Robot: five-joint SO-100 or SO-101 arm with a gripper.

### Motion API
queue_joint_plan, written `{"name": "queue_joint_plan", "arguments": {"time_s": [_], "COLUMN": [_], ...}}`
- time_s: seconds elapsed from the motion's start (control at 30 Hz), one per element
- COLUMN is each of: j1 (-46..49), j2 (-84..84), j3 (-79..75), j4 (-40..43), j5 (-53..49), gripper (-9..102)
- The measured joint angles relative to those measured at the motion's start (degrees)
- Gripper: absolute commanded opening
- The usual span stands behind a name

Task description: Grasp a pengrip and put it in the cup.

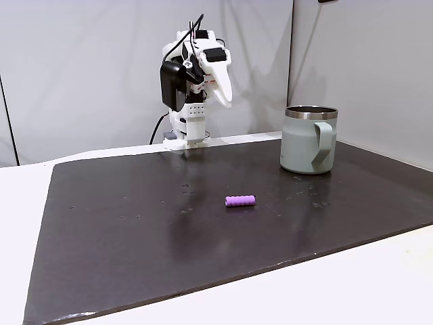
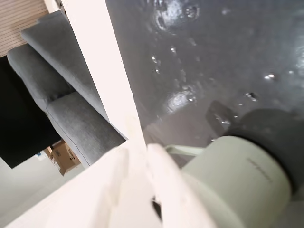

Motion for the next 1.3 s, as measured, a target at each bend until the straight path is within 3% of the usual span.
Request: {"name": "queue_joint_plan", "arguments": {"time_s": [0.4,0.93,1.13,1.3], "j1": [-0.8,-2.0,-1.9,-0.4], "j2": [-38.9,-70.6,-81.7,-91.1], "j3": [-30.0,-57.5,-71.3,-84.0], "j4": [0.0,6.7,15.4,24.3], "j5": [1.4,12.4,16.9,19.2], "gripper": [0,4,15,15]}}
